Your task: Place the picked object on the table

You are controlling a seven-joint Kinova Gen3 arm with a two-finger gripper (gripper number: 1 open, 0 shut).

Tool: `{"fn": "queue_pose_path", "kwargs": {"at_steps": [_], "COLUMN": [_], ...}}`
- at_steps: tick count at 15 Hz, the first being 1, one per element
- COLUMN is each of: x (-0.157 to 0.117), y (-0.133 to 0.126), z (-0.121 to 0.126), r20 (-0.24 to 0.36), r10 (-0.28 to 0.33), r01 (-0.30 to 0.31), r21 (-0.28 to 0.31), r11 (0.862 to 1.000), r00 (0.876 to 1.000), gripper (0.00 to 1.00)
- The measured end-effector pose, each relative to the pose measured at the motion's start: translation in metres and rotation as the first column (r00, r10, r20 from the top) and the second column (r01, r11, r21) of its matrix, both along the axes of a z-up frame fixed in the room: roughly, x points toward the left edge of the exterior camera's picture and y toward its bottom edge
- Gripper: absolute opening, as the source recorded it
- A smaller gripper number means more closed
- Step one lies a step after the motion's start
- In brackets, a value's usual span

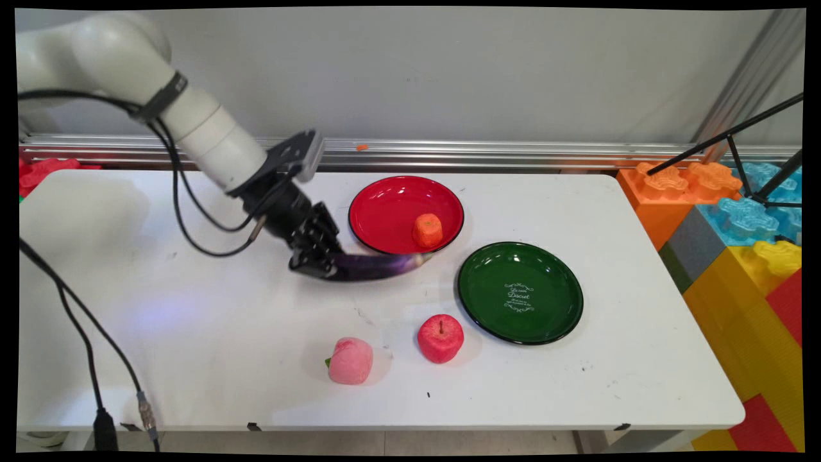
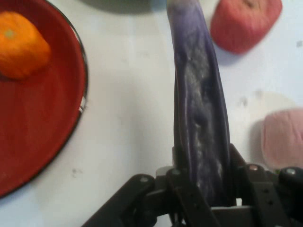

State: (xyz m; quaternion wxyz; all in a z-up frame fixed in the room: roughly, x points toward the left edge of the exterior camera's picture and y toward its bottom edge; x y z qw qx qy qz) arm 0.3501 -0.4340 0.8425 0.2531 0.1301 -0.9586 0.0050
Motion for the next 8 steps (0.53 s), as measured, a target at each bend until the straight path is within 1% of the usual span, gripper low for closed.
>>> {"fn": "queue_pose_path", "kwargs": {"at_steps": [3, 5, 8], "x": [0.004, 0.007, 0.008], "y": [0.006, 0.009, 0.01], "z": [-0.017, -0.034, -0.051], "r20": [0.03, 0.056, 0.077], "r10": [-0.019, -0.03, -0.038], "r01": [0.019, 0.031, 0.041], "r21": [-0.007, -0.018, -0.032], "r11": [1.0, 0.999, 0.999], "r00": [0.999, 0.998, 0.996], "gripper": [0.0, 0.0, 0.0]}}
